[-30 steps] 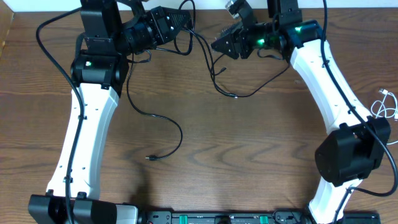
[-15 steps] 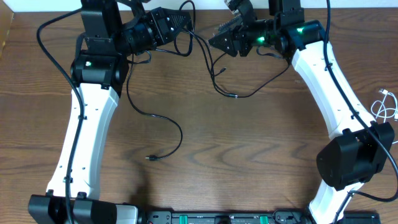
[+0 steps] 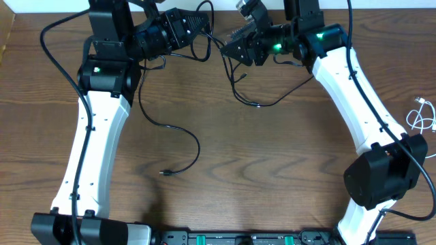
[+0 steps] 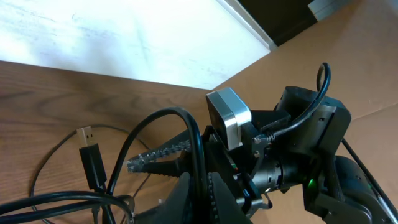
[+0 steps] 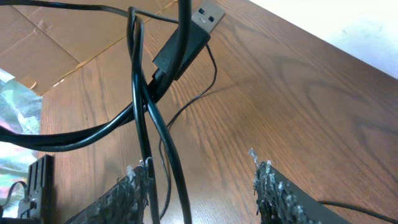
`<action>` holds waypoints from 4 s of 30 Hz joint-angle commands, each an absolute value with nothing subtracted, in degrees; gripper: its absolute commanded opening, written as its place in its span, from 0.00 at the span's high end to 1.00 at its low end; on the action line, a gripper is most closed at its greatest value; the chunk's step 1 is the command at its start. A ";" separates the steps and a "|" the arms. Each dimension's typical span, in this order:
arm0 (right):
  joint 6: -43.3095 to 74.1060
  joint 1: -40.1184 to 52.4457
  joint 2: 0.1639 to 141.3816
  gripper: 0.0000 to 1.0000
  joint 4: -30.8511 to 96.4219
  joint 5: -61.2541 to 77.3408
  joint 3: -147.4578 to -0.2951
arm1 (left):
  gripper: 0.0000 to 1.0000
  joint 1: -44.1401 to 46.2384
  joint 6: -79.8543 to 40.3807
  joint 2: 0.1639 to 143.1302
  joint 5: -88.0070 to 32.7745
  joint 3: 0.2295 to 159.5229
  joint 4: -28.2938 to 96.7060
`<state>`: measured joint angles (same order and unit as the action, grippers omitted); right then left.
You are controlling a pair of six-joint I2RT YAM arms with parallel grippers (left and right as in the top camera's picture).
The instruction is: Untangle cables
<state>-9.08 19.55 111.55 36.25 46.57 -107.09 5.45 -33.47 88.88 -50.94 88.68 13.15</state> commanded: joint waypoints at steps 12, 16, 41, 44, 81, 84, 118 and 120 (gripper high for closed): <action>-8.21 21.37 115.52 0.94 32.56 44.31 -107.81 | 0.93 5.41 -34.63 88.73 -52.07 89.06 12.93; 0.54 21.30 115.52 0.99 37.87 26.46 -107.72 | 0.93 3.60 -35.81 88.68 -51.40 89.06 6.52; 22.50 15.77 115.52 0.99 46.89 -12.45 -89.34 | 0.93 -22.76 -37.91 88.62 -27.35 89.06 -1.21; 22.70 15.44 115.52 0.99 45.15 -14.17 -84.84 | 0.92 -22.70 -35.90 88.62 -27.44 89.06 1.69; -20.43 26.02 123.57 0.23 22.28 33.91 -109.38 | 0.93 -17.58 -52.84 77.54 -72.44 89.06 12.32; -20.40 26.98 123.57 0.23 21.80 35.86 -109.38 | 0.93 -17.58 -54.00 76.71 -72.44 89.06 12.32; 1.23 29.12 130.74 0.99 14.98 29.93 -109.38 | 0.93 -10.96 -51.59 73.73 -66.57 89.06 12.36; 2.59 27.49 130.74 0.99 19.49 27.31 -109.38 | 0.93 -10.96 -48.45 73.73 -63.13 89.06 12.38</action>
